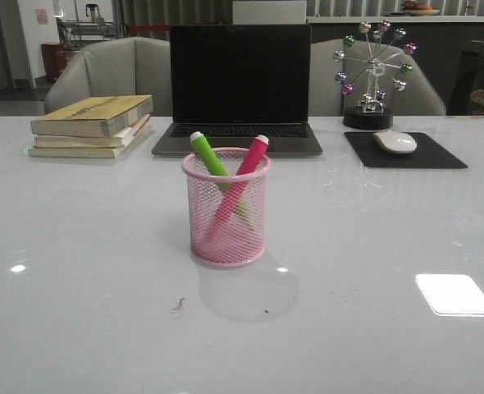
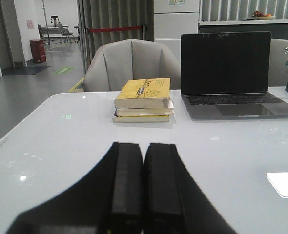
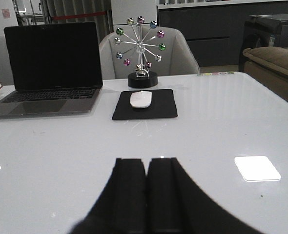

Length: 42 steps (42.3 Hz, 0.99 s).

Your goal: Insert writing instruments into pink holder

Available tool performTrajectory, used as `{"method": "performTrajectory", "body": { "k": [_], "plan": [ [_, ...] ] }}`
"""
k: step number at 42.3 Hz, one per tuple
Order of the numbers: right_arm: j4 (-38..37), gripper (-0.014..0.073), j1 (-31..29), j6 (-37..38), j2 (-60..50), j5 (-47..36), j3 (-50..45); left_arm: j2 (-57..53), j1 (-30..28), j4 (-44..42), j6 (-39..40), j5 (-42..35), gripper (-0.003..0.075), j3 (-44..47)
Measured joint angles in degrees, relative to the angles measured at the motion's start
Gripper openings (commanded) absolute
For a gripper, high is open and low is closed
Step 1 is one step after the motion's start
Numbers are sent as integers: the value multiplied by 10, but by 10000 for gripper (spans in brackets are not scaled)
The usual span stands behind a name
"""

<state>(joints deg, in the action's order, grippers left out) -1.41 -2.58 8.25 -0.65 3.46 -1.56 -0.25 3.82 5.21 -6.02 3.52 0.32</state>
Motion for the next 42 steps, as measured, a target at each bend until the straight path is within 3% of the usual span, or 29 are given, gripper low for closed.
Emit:
{"method": "performTrajectory", "body": {
  "k": [21, 42],
  "plan": [
    [1, 28, 0, -52, 0, -2, 0, 0, 0, 0, 0, -1, 91, 0],
    [3, 28, 14, -57, 0, -3, 0, 0, 0, 0, -1, -1, 91, 0]
  ]
}}
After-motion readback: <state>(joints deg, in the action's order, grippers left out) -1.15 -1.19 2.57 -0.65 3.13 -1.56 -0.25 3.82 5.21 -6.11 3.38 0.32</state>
